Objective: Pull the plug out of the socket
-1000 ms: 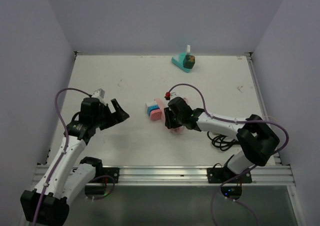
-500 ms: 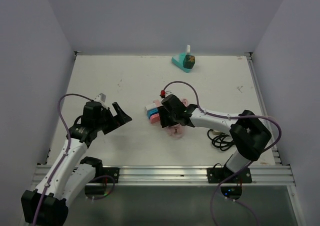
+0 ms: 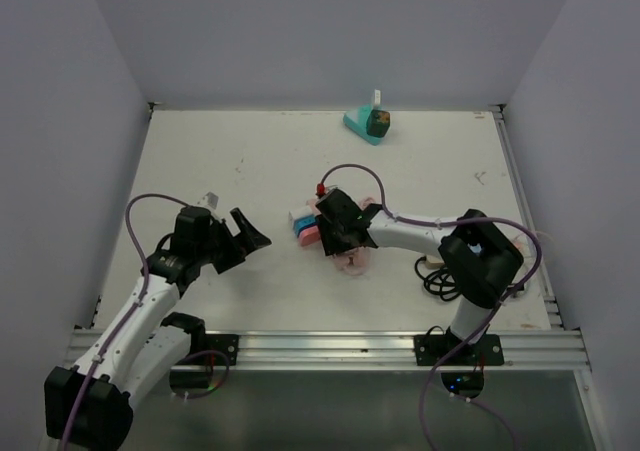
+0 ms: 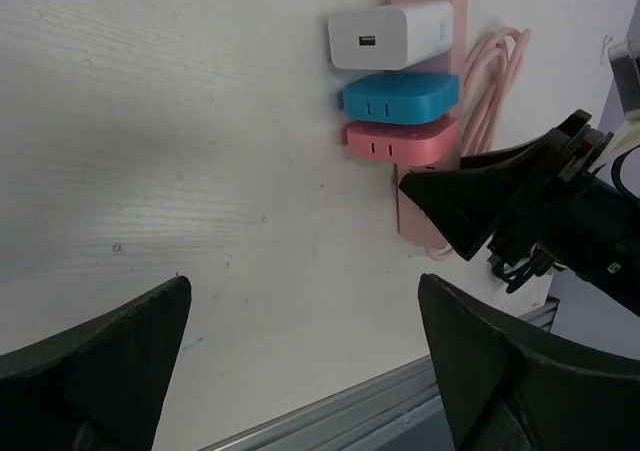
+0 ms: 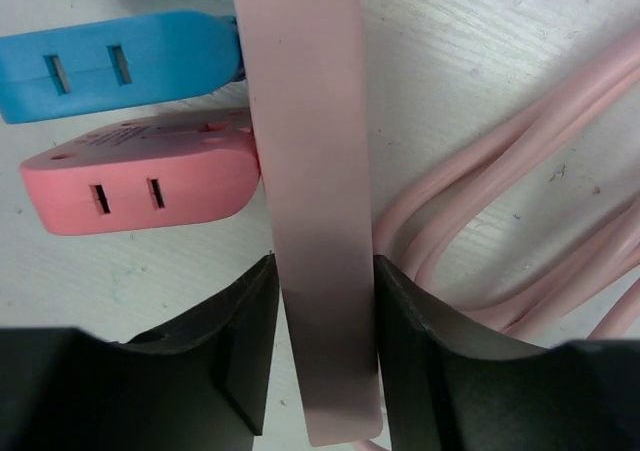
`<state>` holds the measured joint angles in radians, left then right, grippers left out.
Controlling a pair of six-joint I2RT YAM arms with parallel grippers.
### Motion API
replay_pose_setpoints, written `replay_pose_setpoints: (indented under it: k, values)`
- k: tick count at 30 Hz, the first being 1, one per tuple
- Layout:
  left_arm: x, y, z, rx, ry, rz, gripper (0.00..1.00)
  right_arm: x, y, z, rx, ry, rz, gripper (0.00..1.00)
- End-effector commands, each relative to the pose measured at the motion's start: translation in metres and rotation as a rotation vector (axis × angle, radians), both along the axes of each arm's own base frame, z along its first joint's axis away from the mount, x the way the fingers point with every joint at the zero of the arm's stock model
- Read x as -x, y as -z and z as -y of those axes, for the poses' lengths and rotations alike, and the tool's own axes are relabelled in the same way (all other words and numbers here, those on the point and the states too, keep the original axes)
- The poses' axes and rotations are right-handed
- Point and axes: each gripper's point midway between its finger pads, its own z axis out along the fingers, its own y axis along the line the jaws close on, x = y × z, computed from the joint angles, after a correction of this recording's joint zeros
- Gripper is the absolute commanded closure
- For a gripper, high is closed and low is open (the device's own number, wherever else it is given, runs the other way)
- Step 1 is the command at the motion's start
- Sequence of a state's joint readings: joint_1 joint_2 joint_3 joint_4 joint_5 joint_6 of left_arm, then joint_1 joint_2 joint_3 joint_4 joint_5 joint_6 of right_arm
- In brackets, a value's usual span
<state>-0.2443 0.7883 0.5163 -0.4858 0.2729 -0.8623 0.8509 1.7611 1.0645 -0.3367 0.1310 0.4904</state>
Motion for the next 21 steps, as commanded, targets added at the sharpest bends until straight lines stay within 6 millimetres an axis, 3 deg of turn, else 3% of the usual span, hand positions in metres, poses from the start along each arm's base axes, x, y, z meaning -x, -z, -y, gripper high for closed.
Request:
replay_pose_setpoints:
  k: [1,5,7,16,21]
  values:
    - [-0.01,-0.007,0.015,0.069,0.013,0.03,0.0,0.003,0.0,-0.02,-0.067,-0.041,-0.033,0.57]
    - [-0.015,-0.004,0.022,0.076,0.013,0.016,0.0,0.002,-0.004,-0.025,-0.097,-0.043,-0.018,0.91]
    - [-0.019,-0.004,0.03,0.092,0.016,0.017,0.01,0.002,-0.011,-0.027,-0.131,-0.034,-0.009,1.0]
    - [-0.043,-0.013,0.064,0.093,0.017,0.04,0.0,-0.003,-0.058,-0.036,-0.345,0.057,0.098,1.0]
    - [-0.05,-0.013,0.085,0.091,0.027,0.045,0.0,-0.001,-0.069,-0.036,-0.383,0.063,0.112,1.0]
